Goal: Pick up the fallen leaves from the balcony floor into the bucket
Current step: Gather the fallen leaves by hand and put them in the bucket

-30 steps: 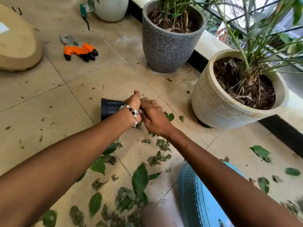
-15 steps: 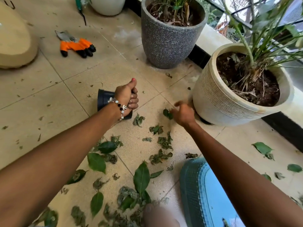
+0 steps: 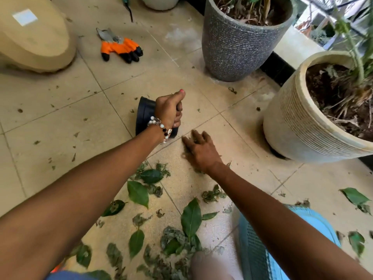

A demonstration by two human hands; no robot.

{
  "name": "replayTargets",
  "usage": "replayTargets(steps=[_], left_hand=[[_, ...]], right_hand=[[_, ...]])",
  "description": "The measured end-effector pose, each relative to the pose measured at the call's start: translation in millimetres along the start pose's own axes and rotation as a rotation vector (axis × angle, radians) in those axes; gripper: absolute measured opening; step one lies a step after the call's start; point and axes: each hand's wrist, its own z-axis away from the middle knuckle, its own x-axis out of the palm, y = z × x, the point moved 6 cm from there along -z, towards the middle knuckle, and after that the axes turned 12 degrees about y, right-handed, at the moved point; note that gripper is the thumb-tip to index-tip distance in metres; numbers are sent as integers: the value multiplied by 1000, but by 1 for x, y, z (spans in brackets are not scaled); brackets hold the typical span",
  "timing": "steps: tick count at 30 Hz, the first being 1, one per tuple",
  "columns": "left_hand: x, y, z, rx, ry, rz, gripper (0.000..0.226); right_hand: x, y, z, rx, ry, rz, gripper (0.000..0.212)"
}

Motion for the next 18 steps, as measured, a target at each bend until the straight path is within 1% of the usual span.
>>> replayTargets(steps=[2, 4, 6, 8, 9, 10, 11, 13, 14, 15, 16, 17, 18], left_hand=[[-7, 5, -4, 32, 39, -4, 48], [-14, 6, -8, -6, 71, 55, 46], [-18, 4, -10, -45, 77, 99, 45], [-17, 0, -9, -57, 62, 53, 44], [-14, -3, -8, -66, 44, 9, 43], [-12, -7, -6, -86, 23, -38, 43], [-9, -11, -3, -99, 1, -82, 43], [-2, -16, 0, -70, -32, -220, 44], [1, -17, 0, -23, -29, -346, 46], [5, -17, 3, 23, -20, -461, 50], [8, -17, 6, 36, -4, -531, 53], [12, -21, 9, -12, -3, -516, 55], [16, -26, 13, -114, -14, -422, 56]], right_hand=[[-7, -8, 4, -65, 125, -41, 47], [-12, -8, 5, -154, 222, -49, 35], [-16, -1, 3, -185, 244, -59, 26], [-26, 8, -4, -151, 285, -161, 19], [-35, 14, -8, -93, 329, -266, 16], [-44, 21, -11, 14, 382, -406, 15], [-55, 29, -14, 171, 427, -574, 15], [-71, 36, -17, 464, 488, -1002, 14], [-77, 33, -18, 537, 506, -1212, 14], [-83, 29, -19, 567, 523, -1361, 15], [-88, 24, -20, 579, 533, -1457, 15], [-91, 20, -20, 588, 536, -1509, 15], [-92, 15, -19, 591, 532, -1517, 14]])
